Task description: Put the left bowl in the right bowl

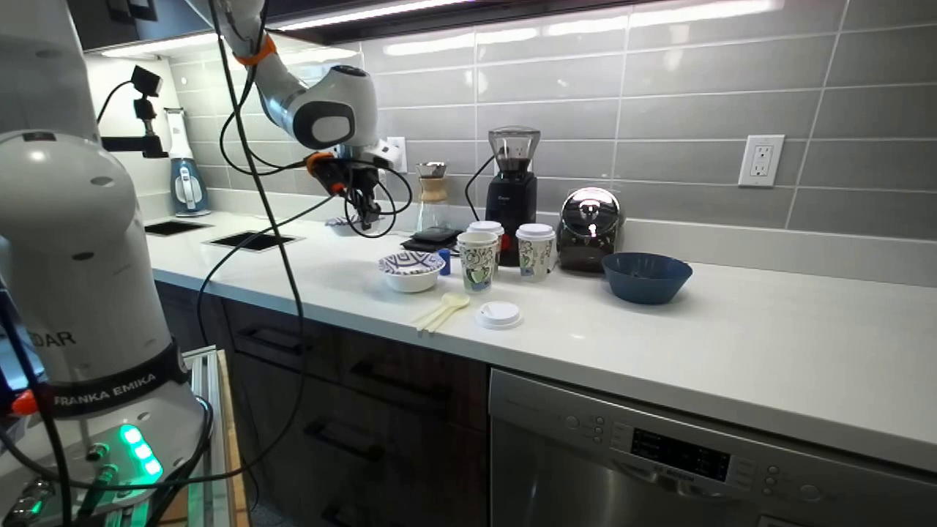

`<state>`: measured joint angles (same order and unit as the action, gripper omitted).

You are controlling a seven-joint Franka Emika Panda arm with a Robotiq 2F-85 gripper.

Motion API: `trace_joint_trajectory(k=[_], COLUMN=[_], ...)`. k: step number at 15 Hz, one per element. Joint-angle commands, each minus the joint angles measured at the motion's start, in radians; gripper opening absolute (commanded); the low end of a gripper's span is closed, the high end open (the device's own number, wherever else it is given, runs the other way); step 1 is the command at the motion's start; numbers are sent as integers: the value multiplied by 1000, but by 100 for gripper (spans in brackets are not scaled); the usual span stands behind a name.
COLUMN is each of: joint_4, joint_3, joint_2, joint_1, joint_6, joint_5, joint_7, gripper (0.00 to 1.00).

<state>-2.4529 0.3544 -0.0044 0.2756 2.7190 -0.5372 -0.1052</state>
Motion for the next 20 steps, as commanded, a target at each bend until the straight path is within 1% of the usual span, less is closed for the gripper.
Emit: trace_joint_trajectory(k=[1, 2, 3, 6, 8, 11, 13, 17, 20], joint_4=[-33, -48, -54, -90, -120, -158, -176, -195, -203], joint_3=[-60, -76, -92, -126, -138, -150, -146, -143, -146], joint_2=[-94, -112, -127, -165, -185, -200, -194, -172, -169], joint_1=[-18, -30, -39, -83, -118, -152, -168, -165, -147], joint_6=[16, 31, 35, 41, 26, 19, 28, 27, 38], joint_5=[24, 67, 78, 179, 263, 325, 365, 379, 347], joint_7=[-67, -108, -114, -183, -233, -272, -300, -322, -300], gripper=[1, 1, 1, 1, 1, 1, 1, 1, 1])
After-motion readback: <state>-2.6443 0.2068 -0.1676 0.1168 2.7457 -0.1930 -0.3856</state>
